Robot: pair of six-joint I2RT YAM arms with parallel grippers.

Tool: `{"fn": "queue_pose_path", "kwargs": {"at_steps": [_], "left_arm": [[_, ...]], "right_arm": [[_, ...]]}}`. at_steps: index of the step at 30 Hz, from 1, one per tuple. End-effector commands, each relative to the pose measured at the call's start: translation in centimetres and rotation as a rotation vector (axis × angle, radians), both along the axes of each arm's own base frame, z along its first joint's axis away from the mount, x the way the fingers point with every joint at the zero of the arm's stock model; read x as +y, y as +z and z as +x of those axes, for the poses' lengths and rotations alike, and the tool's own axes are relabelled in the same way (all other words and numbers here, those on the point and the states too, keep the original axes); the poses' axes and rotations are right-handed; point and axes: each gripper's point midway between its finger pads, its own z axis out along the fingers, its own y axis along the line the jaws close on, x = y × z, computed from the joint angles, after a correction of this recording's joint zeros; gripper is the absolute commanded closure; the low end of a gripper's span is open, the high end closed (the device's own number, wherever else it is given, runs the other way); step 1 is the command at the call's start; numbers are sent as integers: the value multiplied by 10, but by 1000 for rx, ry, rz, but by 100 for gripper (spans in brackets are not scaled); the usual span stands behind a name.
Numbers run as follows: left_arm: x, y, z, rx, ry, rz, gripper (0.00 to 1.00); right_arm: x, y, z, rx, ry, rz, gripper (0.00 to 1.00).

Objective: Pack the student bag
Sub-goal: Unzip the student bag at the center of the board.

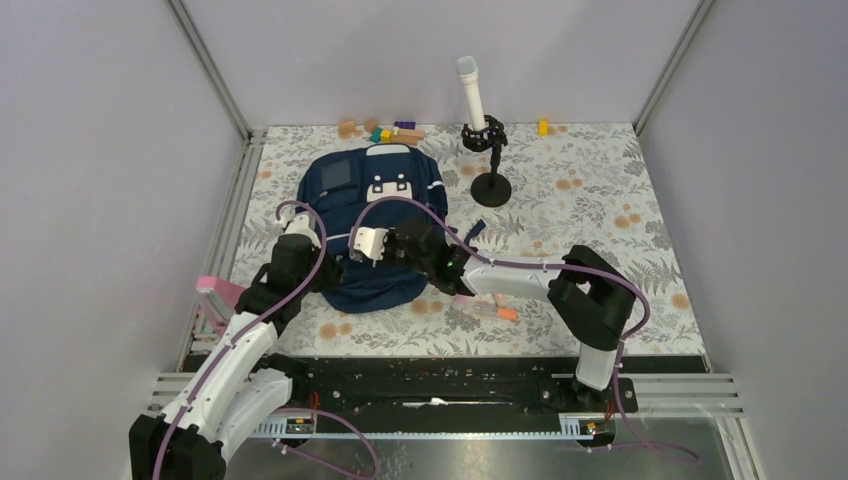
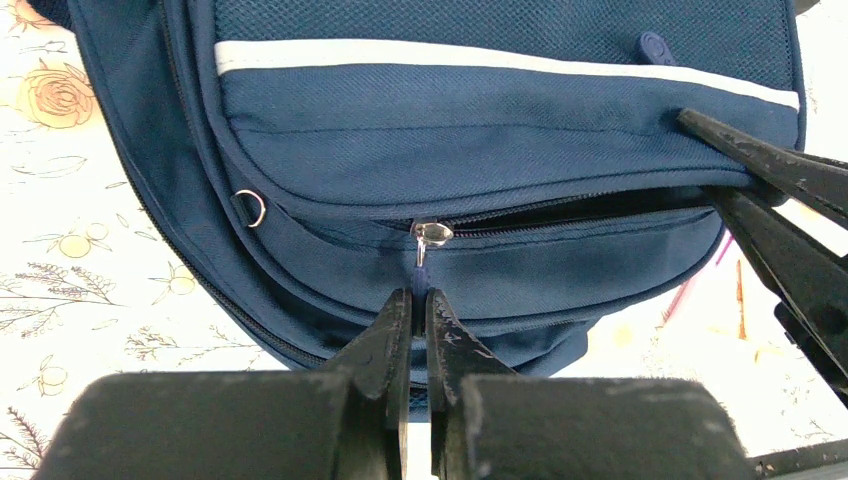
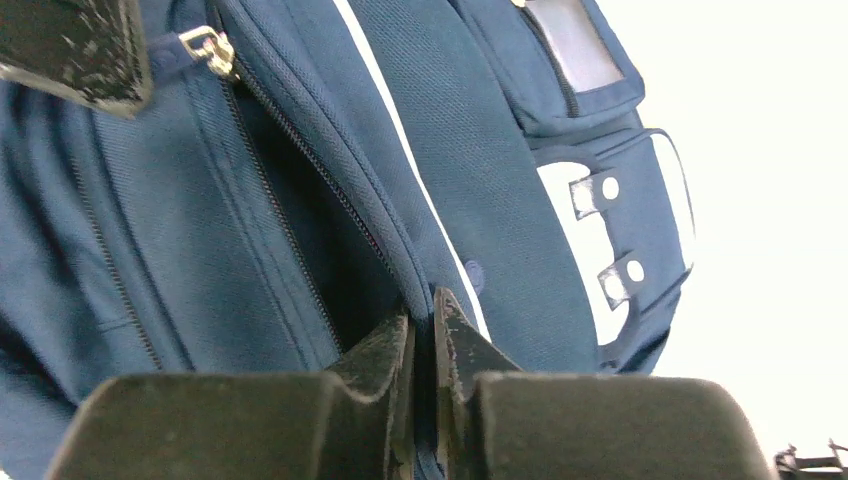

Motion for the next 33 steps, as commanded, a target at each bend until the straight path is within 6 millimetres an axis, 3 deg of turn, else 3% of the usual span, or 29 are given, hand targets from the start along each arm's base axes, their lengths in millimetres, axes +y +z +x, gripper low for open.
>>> {"fn": "queue_pose_path", "kwargs": {"at_steps": [1,6,12,20,33], "left_arm": [[11,27,13,-89,69,13,100],[31,22,15,-96,174,55,100],[42,23,23,-103,222,62,100],[59,37,47,-108,243,103,100],[85,42,90,-127,265,119,100]], "right_arm": [[-1,35,22,-170,-98,41,100],[-27,50,19,-241,-144,78,100],[-53,58,13,-209,-130,143,100],[-55,57,1,-140,-51,216,100],[-52,67,-20,-33,42,350,100]]}}
